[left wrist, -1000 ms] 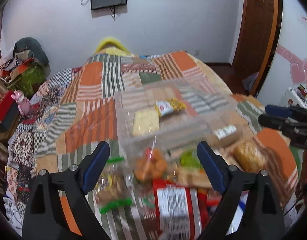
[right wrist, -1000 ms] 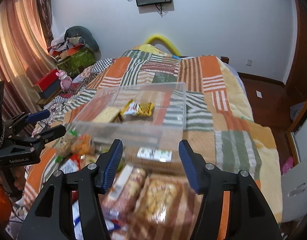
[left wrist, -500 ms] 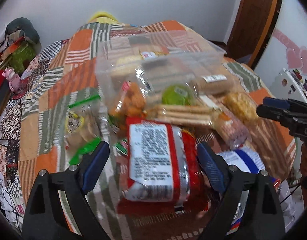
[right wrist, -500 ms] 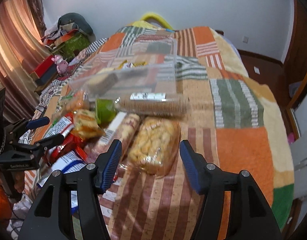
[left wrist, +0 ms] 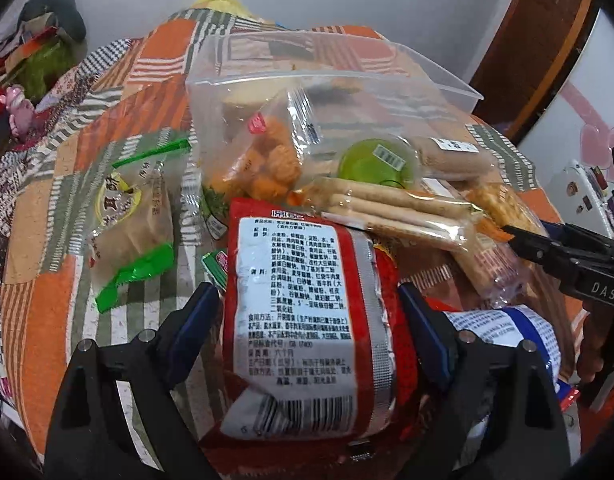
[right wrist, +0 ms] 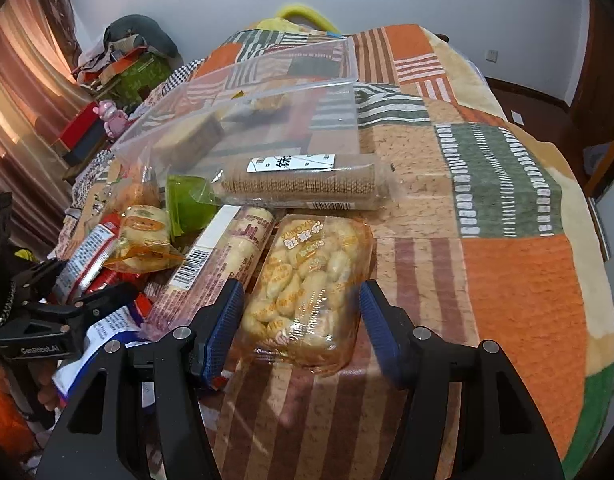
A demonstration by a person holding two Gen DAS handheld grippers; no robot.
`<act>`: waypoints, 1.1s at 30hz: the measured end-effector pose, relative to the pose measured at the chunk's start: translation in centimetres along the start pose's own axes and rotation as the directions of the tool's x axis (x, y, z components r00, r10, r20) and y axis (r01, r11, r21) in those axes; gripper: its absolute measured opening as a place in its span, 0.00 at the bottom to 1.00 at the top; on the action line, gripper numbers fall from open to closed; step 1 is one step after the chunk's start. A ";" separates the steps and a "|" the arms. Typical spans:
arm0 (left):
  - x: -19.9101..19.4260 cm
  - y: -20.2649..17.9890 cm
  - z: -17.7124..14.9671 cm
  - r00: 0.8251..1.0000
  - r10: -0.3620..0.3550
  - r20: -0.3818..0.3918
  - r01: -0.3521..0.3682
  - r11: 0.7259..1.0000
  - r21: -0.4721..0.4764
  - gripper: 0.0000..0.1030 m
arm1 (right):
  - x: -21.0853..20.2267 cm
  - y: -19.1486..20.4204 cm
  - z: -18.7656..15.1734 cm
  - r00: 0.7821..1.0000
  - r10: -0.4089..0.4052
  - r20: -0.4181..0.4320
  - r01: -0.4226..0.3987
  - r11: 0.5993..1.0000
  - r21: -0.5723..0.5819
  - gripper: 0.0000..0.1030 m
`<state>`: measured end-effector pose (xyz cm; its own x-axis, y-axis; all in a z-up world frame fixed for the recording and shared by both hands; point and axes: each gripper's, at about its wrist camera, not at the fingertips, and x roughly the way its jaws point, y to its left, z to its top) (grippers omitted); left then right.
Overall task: Organize snacks
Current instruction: 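Grasp the red-and-white biscuit bag with left tool while right tool grasps round-cookie pack, then drop the biscuit bag into the box with left tool while right tool drops cookie pack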
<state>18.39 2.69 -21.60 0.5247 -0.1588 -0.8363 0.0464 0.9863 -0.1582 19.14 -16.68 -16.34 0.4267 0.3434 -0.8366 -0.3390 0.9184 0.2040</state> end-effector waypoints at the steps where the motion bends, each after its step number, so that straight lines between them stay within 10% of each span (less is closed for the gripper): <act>1: -0.1 -0.1 0.0 1.000 0.002 0.005 -0.002 1.000 0.004 0.86 | 0.1 -0.2 0.0 1.000 -0.002 -0.001 0.002 1.000 0.000 0.55; 10: -1.1 -0.8 -0.2 0.999 0.023 0.036 -0.025 0.999 0.047 0.61 | -0.4 -0.4 -0.3 1.000 -0.009 0.012 0.009 1.000 -0.004 0.43; 33: -9.6 0.0 4.5 0.960 0.033 0.279 -0.045 0.998 0.035 0.61 | -5.8 1.5 3.2 0.977 0.018 0.214 -0.011 0.999 -0.034 0.41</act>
<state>17.14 4.41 -11.18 0.7425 -0.1072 -0.6612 0.0527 0.9934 -0.1018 18.86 -16.64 -9.53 0.5897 0.3940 -0.7050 -0.3719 0.9074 0.1959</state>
